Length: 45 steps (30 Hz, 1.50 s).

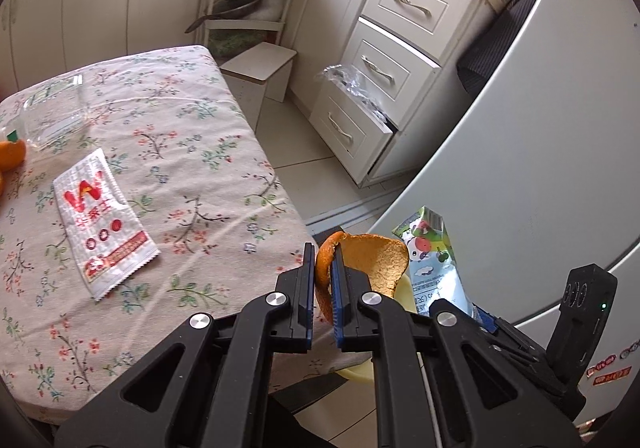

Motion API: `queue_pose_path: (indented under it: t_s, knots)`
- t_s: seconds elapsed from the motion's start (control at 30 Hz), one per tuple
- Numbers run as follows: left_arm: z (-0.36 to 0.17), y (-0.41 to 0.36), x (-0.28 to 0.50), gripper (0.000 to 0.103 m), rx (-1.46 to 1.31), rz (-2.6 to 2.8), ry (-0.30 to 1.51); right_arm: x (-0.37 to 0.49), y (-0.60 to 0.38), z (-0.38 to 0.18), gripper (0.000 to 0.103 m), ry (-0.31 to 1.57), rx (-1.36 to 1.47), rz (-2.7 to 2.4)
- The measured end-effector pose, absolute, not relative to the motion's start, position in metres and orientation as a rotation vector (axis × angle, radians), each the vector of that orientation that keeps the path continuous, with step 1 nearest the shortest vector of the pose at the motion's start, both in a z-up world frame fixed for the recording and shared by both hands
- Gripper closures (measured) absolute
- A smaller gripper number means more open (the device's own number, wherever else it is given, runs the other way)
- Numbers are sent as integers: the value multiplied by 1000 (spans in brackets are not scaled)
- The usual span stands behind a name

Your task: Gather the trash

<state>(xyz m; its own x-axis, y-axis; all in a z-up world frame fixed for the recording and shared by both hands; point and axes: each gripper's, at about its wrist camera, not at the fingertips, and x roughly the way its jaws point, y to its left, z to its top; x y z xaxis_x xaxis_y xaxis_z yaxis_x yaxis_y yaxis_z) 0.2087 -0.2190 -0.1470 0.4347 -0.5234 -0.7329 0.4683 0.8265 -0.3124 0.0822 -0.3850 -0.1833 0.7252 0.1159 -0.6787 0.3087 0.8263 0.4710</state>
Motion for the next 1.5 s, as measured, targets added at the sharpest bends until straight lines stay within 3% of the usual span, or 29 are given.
queue_pose_path:
  t_s: [1.03,1.1,1.2,1.5]
  knots:
    - [-193,-311,194,95,112,-723,1043,65,-428,-232,44,871,687,-225]
    - [-197,-320,194,86,133,-738,1063,66,-429,-234,39,878,691,-233]
    - [-195,-326,190,72,151,-746,1049,64,-432,-234,39,873,696,-249]
    - [-188,-315,188,54,147,-722,1028,61,-433,-231,38,853,700,-263]
